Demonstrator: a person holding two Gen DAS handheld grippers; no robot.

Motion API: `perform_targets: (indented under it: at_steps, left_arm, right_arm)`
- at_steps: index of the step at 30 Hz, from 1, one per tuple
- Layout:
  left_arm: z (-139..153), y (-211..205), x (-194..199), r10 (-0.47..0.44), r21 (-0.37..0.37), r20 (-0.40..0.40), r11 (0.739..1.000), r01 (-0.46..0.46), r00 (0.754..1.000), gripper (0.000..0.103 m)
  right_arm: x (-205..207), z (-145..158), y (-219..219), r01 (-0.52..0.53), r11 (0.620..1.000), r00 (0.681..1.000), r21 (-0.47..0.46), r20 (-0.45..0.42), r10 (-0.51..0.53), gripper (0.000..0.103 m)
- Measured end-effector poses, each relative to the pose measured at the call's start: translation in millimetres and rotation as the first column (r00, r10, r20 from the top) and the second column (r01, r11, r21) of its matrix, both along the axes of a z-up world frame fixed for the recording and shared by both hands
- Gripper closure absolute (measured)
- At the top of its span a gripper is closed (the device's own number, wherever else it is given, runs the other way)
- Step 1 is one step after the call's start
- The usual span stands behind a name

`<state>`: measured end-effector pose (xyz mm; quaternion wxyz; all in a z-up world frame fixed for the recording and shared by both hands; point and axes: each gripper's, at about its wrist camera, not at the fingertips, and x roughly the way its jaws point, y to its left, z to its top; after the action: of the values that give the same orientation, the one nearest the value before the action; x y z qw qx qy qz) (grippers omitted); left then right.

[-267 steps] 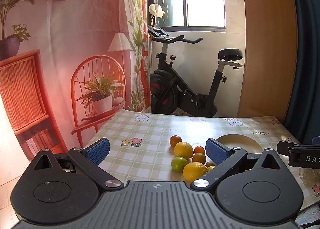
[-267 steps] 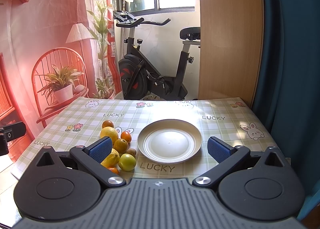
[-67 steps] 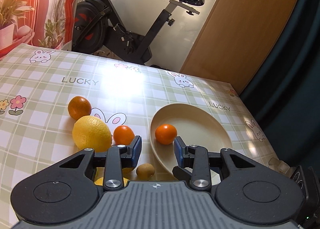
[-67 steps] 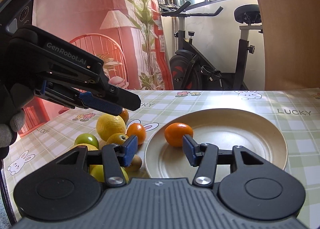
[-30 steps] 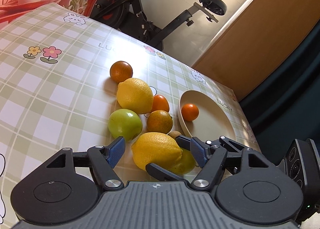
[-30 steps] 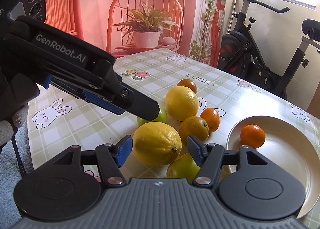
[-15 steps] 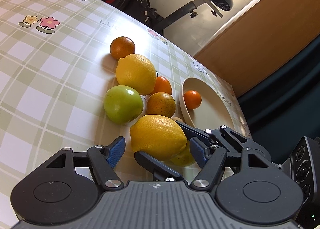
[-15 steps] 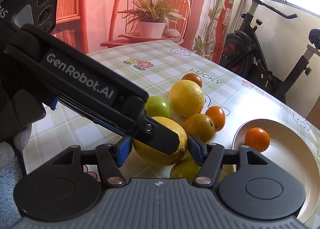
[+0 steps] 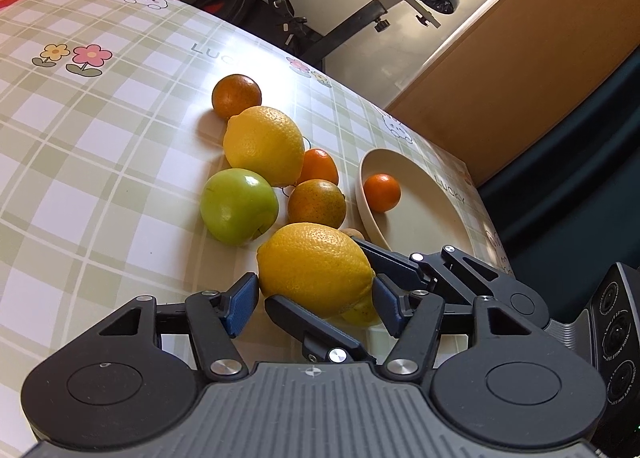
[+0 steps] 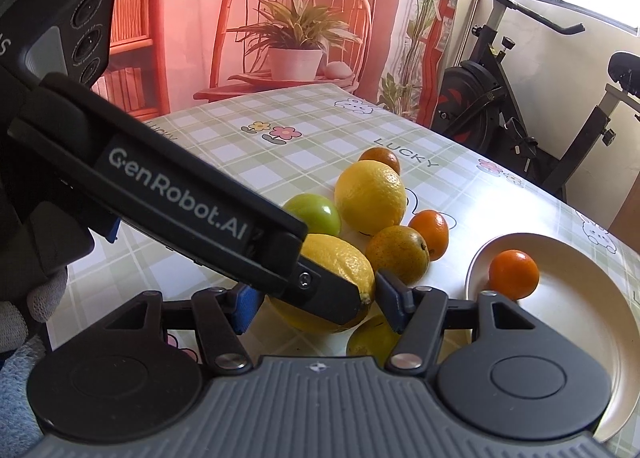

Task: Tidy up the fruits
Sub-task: 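Close the left gripper around the large yellow lemon, then carry the lemon onto the plate and open the left gripper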

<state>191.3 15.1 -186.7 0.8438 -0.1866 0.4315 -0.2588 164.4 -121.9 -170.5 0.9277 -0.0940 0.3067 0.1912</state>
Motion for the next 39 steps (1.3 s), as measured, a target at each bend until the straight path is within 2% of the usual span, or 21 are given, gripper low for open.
perform_targets:
  at_steps: [9,18,28,39]
  left_arm:
    - [38,-20,-10,-0.043,0.077,0.143,0.997,0.033,0.989,0.038]
    - [60,-71,-2,-0.165,0.177,0.215,0.976,0.128,0.962,0.038]
    - [55,-119,19,-0.267,0.253,0.175,0.942,0.218,0.948,0.038]
    - [34,-135,40,-0.27,0.296,0.093,0.927,0.233,0.958,0.038]
  right_arm:
    - [-11,22,-12,0.043,0.996,0.995,0.073,0.085,-0.049,0.041]
    - [-18,44,-47,0.136,0.978,0.978,0.156,0.134,-0.157,0.041]
    - [-15,42,-105,0.263,0.931,0.95,0.253,0.102,-0.296,0.041]
    - [-1,15,-129,0.303,0.905,0.947,0.3,0.012,-0.321,0.041]
